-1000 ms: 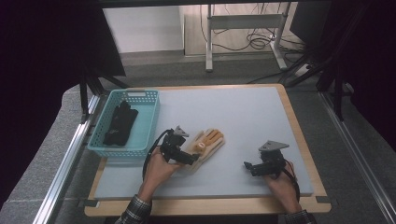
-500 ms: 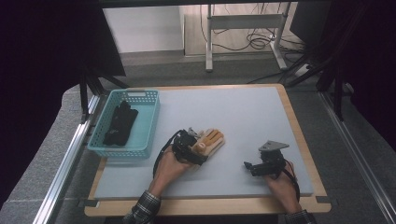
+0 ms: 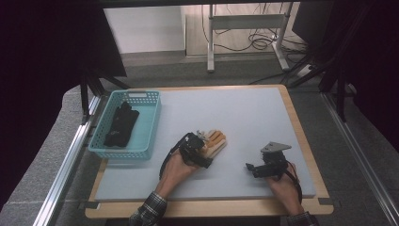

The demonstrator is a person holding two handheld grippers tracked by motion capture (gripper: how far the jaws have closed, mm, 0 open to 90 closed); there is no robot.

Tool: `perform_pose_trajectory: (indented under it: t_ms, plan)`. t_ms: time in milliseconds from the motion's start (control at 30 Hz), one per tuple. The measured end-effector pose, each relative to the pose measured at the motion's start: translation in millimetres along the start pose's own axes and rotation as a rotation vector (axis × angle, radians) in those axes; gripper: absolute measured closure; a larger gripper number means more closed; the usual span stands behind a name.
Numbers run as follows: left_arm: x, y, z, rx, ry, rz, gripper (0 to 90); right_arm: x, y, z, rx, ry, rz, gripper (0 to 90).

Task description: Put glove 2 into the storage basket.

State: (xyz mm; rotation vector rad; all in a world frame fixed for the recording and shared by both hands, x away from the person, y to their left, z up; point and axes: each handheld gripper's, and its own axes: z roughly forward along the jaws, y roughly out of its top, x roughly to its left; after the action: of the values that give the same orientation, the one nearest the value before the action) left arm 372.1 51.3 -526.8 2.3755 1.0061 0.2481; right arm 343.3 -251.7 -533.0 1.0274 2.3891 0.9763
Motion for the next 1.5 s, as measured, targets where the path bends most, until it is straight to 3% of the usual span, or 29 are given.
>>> perform_pose_trajectory:
  t_ms: [300, 500, 767, 1000, 1233, 1333, 1500]
  plan:
    - [2.8, -1.5, -7.6, -0.024, 0.001, -0.007, 45.0, 0.0, 0.0, 0.0, 0.0, 0.0, 0.0, 8.0]
    - [7.4, -3.3, -10.7, -0.043, -0.027, -0.025, 56.4, 0.1, 0.0, 0.0, 0.001, 0.0, 0.0, 8.0]
    - [12.6, 1.4, -23.5, -0.073, -0.017, -0.029, 59.7, 0.0, 0.0, 0.0, 0.001, 0.0, 0.001, 8.1]
    - [26.6, 10.0, -53.5, -0.108, 0.018, -0.053, 59.6, 0.0, 0.0, -0.1, 0.001, 0.0, 0.0, 8.1]
    - [52.3, 19.3, -93.7, -0.123, 0.111, -0.091, 59.3, -0.1, 0.0, -0.1, 0.001, 0.0, 0.0, 8.0]
    - [60.0, 20.1, -103.5, -0.127, 0.133, -0.106, 59.1, -0.1, 0.0, -0.1, 0.0, 0.0, -0.001, 8.0]
    - [92.8, 14.1, -134.9, -0.138, 0.203, -0.176, 58.8, -0.1, 0.0, -0.1, 0.0, 0.0, 0.0, 8.1]
